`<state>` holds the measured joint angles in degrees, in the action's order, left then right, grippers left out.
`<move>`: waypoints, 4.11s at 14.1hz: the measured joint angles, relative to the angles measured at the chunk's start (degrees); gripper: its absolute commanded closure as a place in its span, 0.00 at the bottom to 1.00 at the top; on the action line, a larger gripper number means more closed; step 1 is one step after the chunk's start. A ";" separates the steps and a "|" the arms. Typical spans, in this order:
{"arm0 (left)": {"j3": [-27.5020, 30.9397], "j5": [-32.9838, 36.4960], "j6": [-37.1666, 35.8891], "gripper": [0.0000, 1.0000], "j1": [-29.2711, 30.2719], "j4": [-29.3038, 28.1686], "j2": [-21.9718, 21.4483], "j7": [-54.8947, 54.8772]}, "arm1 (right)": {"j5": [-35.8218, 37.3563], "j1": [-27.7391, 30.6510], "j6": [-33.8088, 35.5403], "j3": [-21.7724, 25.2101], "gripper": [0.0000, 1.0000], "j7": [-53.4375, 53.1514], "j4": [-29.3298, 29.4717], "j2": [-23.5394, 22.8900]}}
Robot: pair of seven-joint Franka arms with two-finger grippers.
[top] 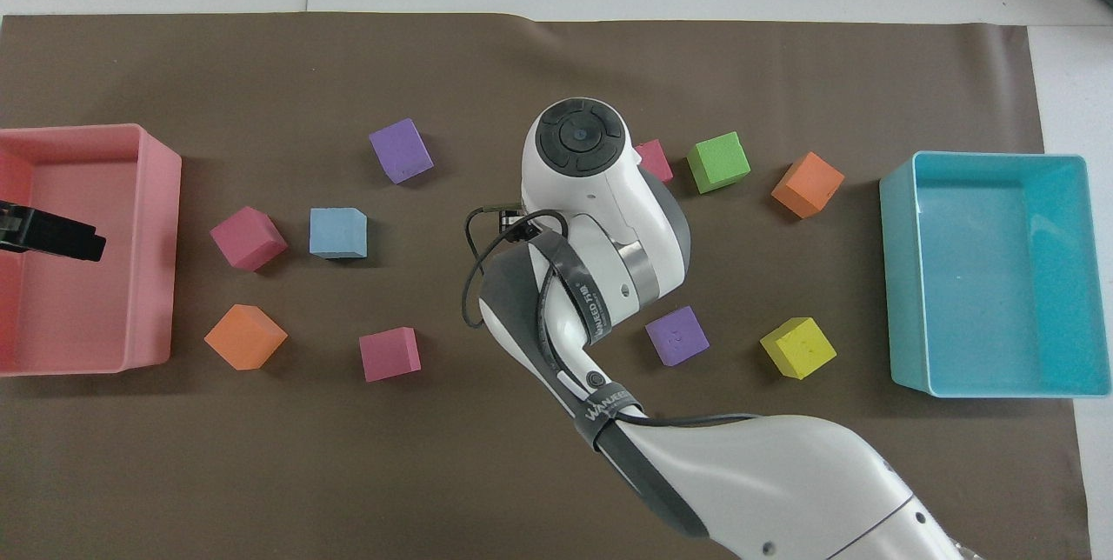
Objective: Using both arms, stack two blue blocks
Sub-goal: 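Carry the blue cube to the table center and open the right gripper, then reach the left gripper to the other blue cube while the right gripper hovers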
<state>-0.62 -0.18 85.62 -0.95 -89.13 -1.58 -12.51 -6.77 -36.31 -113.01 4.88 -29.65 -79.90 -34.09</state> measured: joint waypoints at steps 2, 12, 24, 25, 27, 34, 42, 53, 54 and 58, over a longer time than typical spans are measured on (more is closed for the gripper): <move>0.00 0.00 0.00 0.00 0.00 0.00 0.00 0.00 | -0.02 -1.27 -1.81 -0.03 1.00 -1.11 -0.16 -0.98; -0.01 0.00 0.00 0.00 0.00 0.00 0.00 0.00 | -0.85 -2.02 -4.14 -0.01 1.00 -4.14 -5.38 -1.42; -0.01 0.00 0.00 0.00 0.00 0.00 0.00 0.00 | -1.06 -2.76 -8.44 -0.52 1.00 -5.07 -9.08 -0.01; -0.01 0.00 0.00 0.00 0.00 0.00 0.00 0.00 | -1.06 -2.80 -8.44 -0.52 1.00 -5.07 -9.10 0.01; -0.01 0.00 0.00 0.00 0.00 0.00 -0.01 0.00 | -1.06 -2.81 -8.44 -0.52 0.74 -5.07 -9.13 0.03; -0.12 0.00 0.03 0.00 0.00 0.00 -0.01 0.00 | -1.03 -2.91 -8.43 -0.54 0.00 -4.62 -9.52 0.14; -0.21 0.00 0.03 0.00 0.00 0.00 -0.01 0.00 | -0.94 -2.51 -3.70 -0.36 0.00 -3.38 -9.85 7.85; -1.38 -0.04 3.46 0.00 -0.34 -0.24 -0.01 -0.03 | -13.98 8.41 -3.82 -0.02 0.59 22.29 -11.20 11.43; -1.78 -0.05 3.66 0.00 -1.00 -0.43 0.01 -0.02 | -17.59 9.88 -4.05 0.02 0.61 25.83 -11.74 11.42; -2.30 -0.05 5.96 0.00 -5.49 -3.19 0.36 0.12 | -30.67 14.39 -5.31 0.08 1.00 35.28 -14.15 11.06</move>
<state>-2.92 -0.23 91.59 -6.44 -92.32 -1.22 -12.39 -37.44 -21.92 -118.31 4.96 5.63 -94.05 -23.03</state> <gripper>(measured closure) 0.000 0.612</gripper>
